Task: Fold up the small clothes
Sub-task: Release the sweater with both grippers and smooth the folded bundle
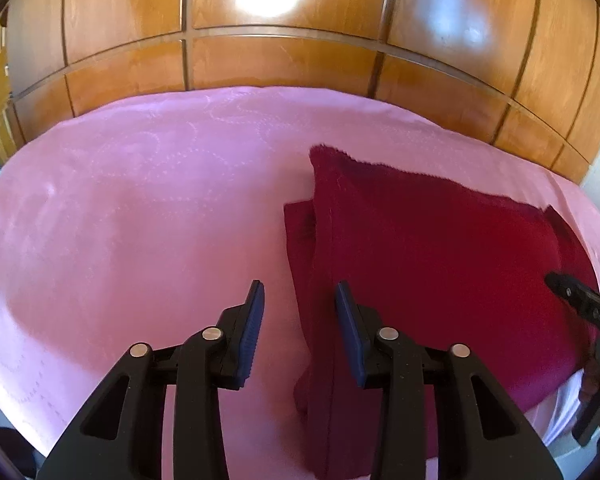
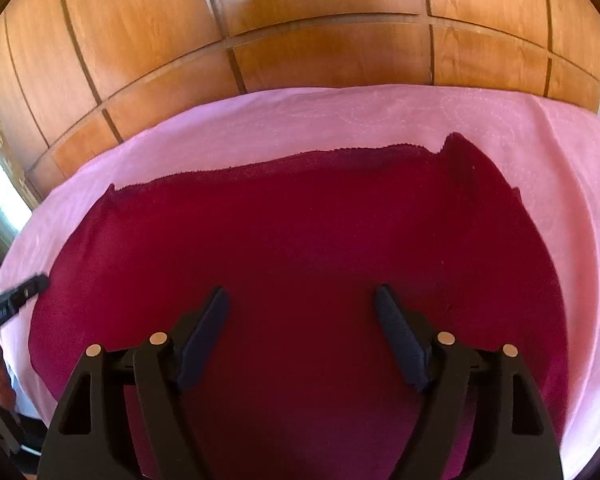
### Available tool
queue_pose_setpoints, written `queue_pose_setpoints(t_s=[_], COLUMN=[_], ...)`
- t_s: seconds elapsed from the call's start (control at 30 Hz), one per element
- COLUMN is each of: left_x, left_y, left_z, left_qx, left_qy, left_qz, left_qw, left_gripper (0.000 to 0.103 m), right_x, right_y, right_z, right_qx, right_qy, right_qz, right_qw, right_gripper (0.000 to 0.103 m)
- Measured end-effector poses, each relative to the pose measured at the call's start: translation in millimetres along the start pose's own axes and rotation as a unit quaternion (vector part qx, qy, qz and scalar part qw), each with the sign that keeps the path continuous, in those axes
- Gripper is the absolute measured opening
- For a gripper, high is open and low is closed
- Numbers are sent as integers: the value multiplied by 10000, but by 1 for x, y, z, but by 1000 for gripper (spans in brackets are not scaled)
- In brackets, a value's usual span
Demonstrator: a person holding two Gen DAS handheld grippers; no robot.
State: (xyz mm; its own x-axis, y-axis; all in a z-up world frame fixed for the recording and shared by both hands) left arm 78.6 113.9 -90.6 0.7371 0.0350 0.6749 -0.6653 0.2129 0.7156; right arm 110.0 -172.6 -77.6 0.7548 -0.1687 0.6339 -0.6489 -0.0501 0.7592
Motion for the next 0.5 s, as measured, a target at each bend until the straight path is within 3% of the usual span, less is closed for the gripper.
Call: queue_pose_setpoints(t_s=[0.03,0.1,0.17,0.27,0.5], left_x=[-3,-9,-9,-2,26], left_y=[-1,-2,4,8,-9], left_z=[-1,-5,-11,-22,-27], left_qx=[-6,-35,-386,-868,-1509], left_qy=[-4,69,331,657,1104], left_qz=[-29,-93,11,34,-158], left_qw=[10000,9999,9987,9940,9822], left_gripper=[21,21,21,30,30], right_x=[-2,-3,-3,-1,-4], right_y=[3,1,1,-1,1], right_z=[-2,-4,-5,-3,-3], right_qx=[-33,-113,-145,-128,-151], right_qy=[23,86,109,108,103], right_qz=[22,74,101,92,172], right_qw=[10000,9999,9998,9998,9997], right_gripper=[80,81,81,81,81])
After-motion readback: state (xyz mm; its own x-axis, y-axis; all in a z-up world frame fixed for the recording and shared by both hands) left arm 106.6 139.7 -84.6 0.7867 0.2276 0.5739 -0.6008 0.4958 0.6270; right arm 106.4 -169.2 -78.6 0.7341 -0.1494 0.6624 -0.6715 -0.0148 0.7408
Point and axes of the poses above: each gripper's, at about its wrist camera, not at the fingertips, and y roughly against the way its jaws point, z to its right, x to its top, the point moved 5 cm from there along -y, roughly the way its jaws point, and after that the axes turned 6 degrees about -x, right-handed, at the moved point
